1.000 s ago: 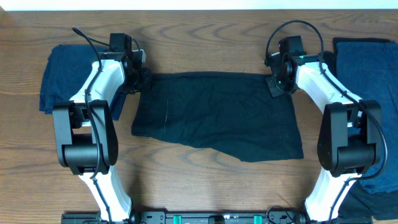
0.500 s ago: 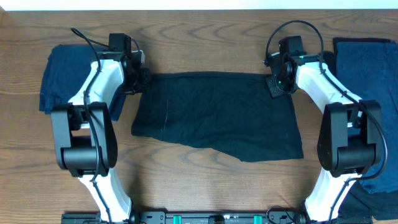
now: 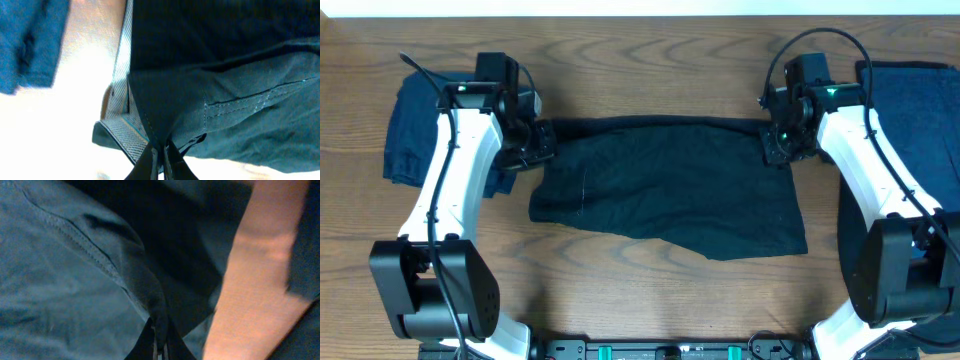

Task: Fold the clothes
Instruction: 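Hold both top corners and pull the pants toward the front edge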

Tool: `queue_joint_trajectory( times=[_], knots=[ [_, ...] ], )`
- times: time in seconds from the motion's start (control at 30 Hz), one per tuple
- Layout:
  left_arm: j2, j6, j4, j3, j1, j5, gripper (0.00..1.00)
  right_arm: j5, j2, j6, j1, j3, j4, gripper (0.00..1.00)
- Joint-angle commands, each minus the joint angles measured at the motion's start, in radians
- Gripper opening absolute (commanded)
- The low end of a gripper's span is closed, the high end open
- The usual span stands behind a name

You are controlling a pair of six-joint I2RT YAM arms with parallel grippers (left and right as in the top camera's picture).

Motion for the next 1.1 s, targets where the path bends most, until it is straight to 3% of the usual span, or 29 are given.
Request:
queue_joint_trajectory(
  times=[0.0,0.2,0.4,0.77,1.07],
  knots=[
    [0.008,-0.065,-0.011,-0.061,-0.030,-0.005,0.06,-0.085,0.004,0.099,0.010,-0.007,-0.049,0.01],
    [0.010,-0.085,0.024,-0.203,-0.076,-0.006,0.06,-0.132,0.014,0.133,0.010,-0.039,-0.110,0.01],
    [0.013,-0.178,0.204,-0.396,-0.082,-0.009,0.06,-0.133,0.014,0.169,0.010,-0.149,-0.029,0.01],
    [0.013,-0.177,0.412,-0.539,-0.082,-0.011,0.06,-0.131,0.015,0.200,0.010,-0.355,0.251,0.01],
    [0.013,-0.177,0.603,-0.569,-0.082,-0.100,0.06,-0.059,0.016,0.243,0.010,-0.405,0.477,0.01]
  ],
)
